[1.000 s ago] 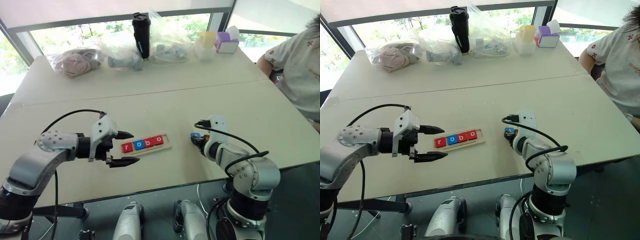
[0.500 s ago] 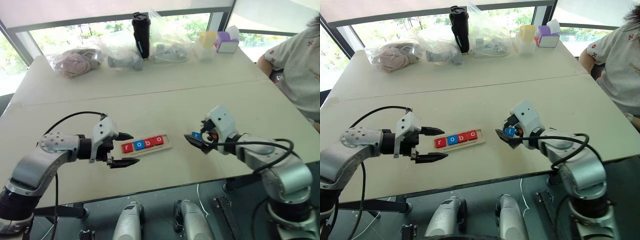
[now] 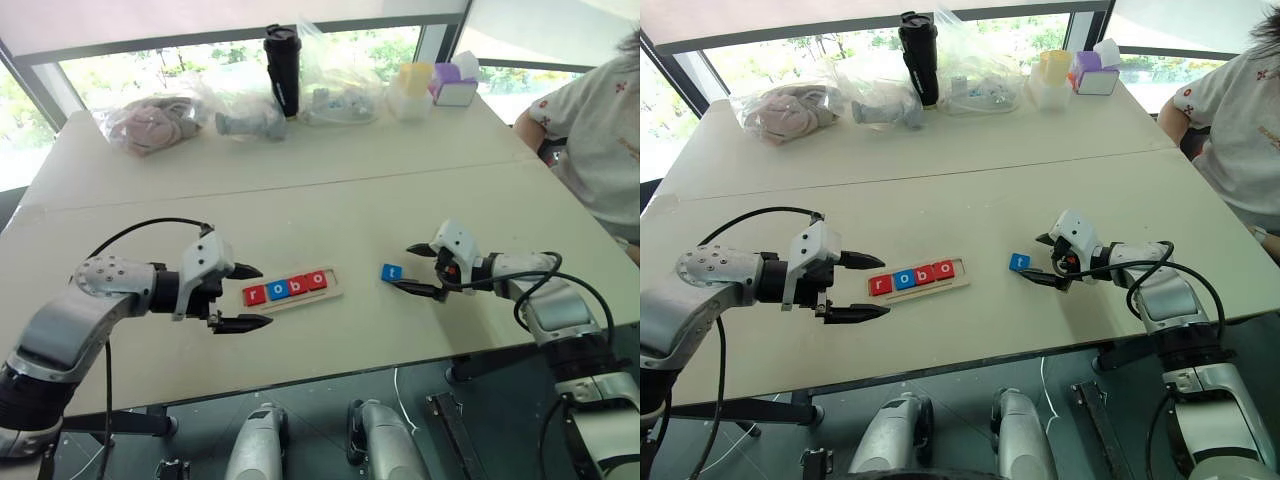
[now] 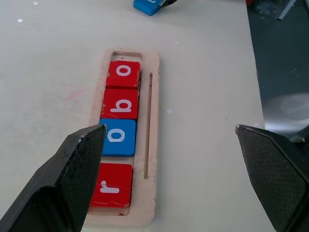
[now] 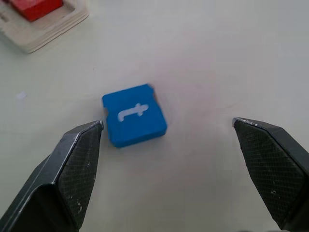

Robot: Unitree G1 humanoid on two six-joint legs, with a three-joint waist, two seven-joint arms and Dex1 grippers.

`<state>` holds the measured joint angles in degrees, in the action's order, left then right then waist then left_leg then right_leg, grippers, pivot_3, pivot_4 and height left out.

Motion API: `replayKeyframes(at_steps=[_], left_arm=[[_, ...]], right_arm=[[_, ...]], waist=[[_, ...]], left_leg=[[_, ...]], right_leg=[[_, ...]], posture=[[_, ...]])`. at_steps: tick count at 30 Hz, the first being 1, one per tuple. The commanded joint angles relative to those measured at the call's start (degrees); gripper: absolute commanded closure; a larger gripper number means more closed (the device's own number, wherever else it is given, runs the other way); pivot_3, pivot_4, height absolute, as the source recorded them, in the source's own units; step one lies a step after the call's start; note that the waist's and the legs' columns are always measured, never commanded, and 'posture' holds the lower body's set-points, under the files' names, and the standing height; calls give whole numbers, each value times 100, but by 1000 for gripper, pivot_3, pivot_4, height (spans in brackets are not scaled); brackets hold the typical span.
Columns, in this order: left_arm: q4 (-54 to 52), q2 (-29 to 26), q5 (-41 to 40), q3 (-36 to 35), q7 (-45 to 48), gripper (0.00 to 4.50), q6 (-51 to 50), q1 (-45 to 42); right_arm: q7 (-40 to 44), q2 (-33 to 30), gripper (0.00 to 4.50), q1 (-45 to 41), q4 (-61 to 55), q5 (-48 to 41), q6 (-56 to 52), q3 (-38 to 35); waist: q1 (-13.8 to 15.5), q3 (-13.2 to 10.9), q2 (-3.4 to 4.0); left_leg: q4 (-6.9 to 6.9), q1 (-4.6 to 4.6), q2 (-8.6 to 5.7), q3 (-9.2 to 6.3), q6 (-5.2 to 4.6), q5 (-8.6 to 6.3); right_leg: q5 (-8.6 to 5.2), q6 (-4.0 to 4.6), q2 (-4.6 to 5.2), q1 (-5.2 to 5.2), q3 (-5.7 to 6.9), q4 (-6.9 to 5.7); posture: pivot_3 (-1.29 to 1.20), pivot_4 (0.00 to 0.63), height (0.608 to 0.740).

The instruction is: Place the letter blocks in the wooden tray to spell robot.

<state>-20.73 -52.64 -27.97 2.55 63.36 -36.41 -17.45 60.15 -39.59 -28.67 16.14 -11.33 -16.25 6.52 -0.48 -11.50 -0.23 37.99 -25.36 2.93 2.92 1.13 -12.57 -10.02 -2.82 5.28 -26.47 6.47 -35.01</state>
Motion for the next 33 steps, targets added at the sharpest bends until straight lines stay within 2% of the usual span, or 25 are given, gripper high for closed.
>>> replayKeyframes(at_steps=[1,6,7,9,14,21,28,33], left_arm=[[-10,-130,125,-100,21,0,168,-2],[-5,-175,186,-123,37,0,223,97],[-14,-167,189,-121,29,0,223,103],[-26,-156,191,-116,18,0,223,110],[9,-189,293,-69,10,0,289,149],[5,-197,280,-152,60,0,277,194],[-28,-310,202,-360,131,0,275,304],[254,-444,108,-857,67,0,210,263]], right_arm=[[205,14,42,-119,189,86,313,20],[570,-40,42,-58,140,101,476,56],[568,-24,275,-69,167,121,496,49],[581,-10,861,-77,195,134,523,40],[656,-45,3311,-59,219,179,611,35],[731,14,3337,-466,40,155,652,46],[1031,288,3337,-886,-445,258,683,499],[1254,603,3337,-1214,-289,529,972,969]], waist=[[20,0,0],[11,0,0],[11,0,0],[10,0,0],[10,0,0],[5,0,0],[-8,0,0],[-7,0,0]], left_leg=[[1,0,0,0,0,0],[4,2,0,3,0,0],[4,2,0,2,0,0],[4,2,0,2,0,0],[4,3,0,3,1,0],[5,3,0,3,1,0],[4,5,4,1,1,1],[6,5,4,2,1,1]], right_leg=[[0,0,1,1,0,0],[0,0,2,3,-2,-1],[0,0,1,2,-1,-2],[0,0,1,2,-2,-3],[0,0,1,2,-1,-4],[1,0,1,2,-2,-8],[1,0,-3,0,-2,-14],[1,1,-3,-1,-2,-17]], posture=[[0,150,740],[0,150,740],[0,150,740],[0,150,740],[0,150,740],[0,150,740],[0,150,740],[0,150,740]])
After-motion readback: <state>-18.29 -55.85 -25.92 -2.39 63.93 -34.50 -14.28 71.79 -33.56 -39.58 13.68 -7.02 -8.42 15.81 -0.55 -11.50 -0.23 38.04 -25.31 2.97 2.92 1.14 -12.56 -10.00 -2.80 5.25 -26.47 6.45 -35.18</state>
